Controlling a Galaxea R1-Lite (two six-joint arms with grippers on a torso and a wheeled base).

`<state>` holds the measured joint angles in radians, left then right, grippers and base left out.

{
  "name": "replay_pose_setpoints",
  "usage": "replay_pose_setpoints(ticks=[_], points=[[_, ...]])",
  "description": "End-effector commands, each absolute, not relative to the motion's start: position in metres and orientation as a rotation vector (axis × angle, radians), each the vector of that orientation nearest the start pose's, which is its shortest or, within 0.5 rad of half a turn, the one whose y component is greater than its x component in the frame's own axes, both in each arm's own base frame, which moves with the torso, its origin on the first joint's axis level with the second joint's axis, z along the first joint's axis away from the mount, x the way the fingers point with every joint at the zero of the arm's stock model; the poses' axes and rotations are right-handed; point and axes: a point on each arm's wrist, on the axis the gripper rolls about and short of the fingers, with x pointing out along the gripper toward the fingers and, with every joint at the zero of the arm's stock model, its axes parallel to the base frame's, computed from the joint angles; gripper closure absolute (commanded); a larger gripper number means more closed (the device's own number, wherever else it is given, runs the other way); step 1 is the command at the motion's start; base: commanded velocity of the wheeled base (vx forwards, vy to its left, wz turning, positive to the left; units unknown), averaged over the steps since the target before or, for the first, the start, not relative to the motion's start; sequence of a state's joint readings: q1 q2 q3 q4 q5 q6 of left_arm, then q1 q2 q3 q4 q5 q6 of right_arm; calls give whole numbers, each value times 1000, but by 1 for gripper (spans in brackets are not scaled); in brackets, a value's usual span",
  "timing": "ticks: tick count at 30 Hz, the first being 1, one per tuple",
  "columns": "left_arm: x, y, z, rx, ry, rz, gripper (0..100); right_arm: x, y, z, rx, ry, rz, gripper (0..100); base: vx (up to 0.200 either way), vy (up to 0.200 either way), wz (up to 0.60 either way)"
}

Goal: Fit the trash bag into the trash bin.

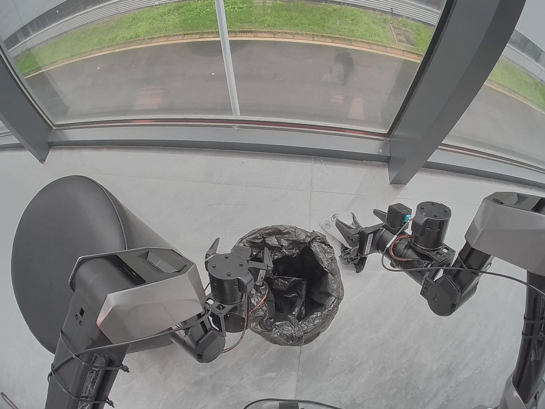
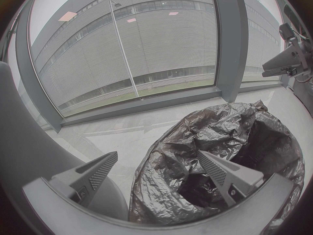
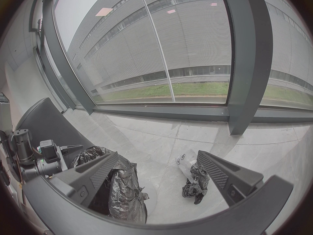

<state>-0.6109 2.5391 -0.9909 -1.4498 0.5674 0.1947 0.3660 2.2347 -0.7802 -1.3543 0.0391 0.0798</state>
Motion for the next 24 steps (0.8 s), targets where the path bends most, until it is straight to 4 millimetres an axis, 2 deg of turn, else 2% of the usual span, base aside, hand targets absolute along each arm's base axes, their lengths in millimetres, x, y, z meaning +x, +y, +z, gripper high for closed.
replay_pose_setpoints(ticks=[1, 4, 6, 9, 12, 17, 24], points=[[354, -233, -6, 232, 59, -35, 0, 357, 137, 58, 61, 124, 398, 0, 0, 0, 0], [344, -231, 7, 212, 30, -26, 0, 355, 136, 58, 60, 130, 397, 0, 0, 0, 0], [326, -228, 13, 210, 35, -43, 0, 352, 135, 57, 58, 138, 396, 0, 0, 0, 0], [300, -218, 16, 204, 90, -69, 0, 351, 136, 55, 59, 132, 398, 0, 0, 0, 0], [285, -208, 12, 217, 145, -77, 0, 351, 136, 54, 60, 129, 398, 0, 0, 0, 0], [272, -198, 4, 213, 200, -75, 0, 350, 135, 53, 61, 134, 396, 0, 0, 0, 0], [274, -199, -6, 233, 221, -81, 0, 349, 135, 52, 61, 138, 395, 0, 0, 0, 0]])
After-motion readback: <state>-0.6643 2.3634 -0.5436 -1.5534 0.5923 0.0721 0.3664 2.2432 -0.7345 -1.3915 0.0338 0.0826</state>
